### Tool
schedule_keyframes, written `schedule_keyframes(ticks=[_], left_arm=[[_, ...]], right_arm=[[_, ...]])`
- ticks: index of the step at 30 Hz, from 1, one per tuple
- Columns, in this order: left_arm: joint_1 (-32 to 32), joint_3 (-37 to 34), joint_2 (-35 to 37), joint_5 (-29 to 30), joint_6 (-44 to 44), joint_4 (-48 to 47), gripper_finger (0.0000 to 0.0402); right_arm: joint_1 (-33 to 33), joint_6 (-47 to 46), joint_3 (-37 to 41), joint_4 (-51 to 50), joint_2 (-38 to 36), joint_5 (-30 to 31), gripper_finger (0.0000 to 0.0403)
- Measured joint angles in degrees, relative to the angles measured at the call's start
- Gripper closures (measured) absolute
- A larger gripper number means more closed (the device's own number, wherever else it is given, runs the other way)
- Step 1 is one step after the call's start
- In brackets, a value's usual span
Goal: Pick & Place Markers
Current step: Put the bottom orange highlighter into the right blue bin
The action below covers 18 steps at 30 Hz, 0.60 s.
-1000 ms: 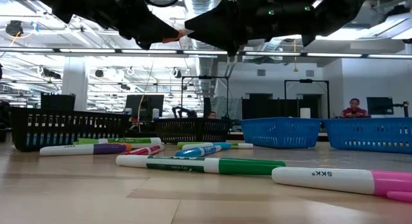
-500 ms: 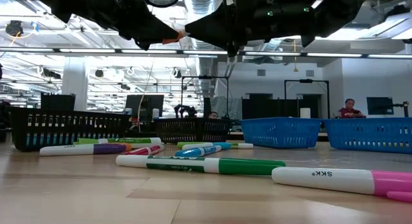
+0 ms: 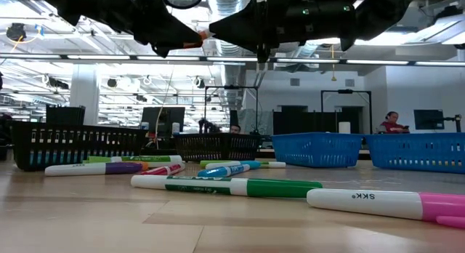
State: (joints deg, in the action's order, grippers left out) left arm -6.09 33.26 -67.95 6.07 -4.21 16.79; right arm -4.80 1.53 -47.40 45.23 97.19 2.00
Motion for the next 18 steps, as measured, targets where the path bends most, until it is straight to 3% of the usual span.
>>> schedule_keyframes(ticks=[13, 18], left_arm=[[0.1, 0.0, -0.1, 2.7, 0.2, -0.3, 0.0245], [0.4, 0.0, -0.1, 3.4, 0.2, 0.2, 0.023]], right_arm=[[-0.6, -1.5, -0.1, -5.5, -1.1, 3.6, 0.0367], [-2.2, -3.4, -0.1, -21.8, -8.3, 14.8, 0.0374]])
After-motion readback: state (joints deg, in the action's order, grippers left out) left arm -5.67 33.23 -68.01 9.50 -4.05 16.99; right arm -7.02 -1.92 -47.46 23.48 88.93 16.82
